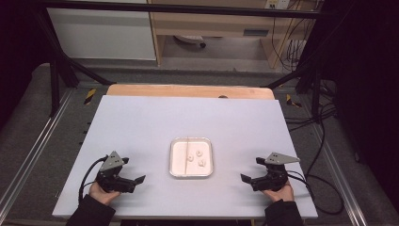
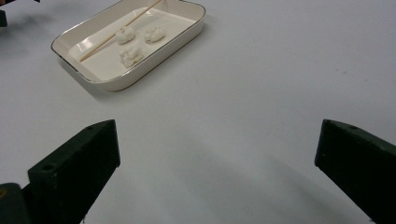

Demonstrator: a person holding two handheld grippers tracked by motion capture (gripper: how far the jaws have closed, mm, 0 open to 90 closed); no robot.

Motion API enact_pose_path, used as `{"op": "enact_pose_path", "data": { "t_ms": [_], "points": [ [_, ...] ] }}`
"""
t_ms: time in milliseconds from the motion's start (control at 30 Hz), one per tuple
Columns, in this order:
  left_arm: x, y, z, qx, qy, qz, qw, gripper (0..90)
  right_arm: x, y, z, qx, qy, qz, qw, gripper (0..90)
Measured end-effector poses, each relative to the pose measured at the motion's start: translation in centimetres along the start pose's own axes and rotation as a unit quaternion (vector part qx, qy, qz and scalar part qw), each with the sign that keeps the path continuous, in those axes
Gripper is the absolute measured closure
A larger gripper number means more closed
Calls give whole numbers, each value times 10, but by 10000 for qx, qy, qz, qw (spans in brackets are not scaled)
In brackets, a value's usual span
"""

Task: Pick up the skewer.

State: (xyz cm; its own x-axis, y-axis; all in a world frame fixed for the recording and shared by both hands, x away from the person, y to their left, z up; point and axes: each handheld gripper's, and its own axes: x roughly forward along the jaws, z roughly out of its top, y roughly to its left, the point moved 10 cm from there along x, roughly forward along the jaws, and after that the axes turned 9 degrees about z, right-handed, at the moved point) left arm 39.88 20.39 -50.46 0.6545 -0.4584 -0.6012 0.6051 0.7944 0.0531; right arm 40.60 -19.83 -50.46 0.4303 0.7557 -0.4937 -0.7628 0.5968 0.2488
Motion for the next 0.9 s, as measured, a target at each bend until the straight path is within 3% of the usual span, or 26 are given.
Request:
{"op": "enact_pose_path", "data": {
  "t_ms": [533,900],
  "points": [
    [6,-16,12,120,69,-115,9998,81,2,0,-2,-18,74,-16,10000,6],
    [12,-33,25,164,153,-239,9995,208,1,0,-2,-33,67,-27,10000,6]
  ]
}}
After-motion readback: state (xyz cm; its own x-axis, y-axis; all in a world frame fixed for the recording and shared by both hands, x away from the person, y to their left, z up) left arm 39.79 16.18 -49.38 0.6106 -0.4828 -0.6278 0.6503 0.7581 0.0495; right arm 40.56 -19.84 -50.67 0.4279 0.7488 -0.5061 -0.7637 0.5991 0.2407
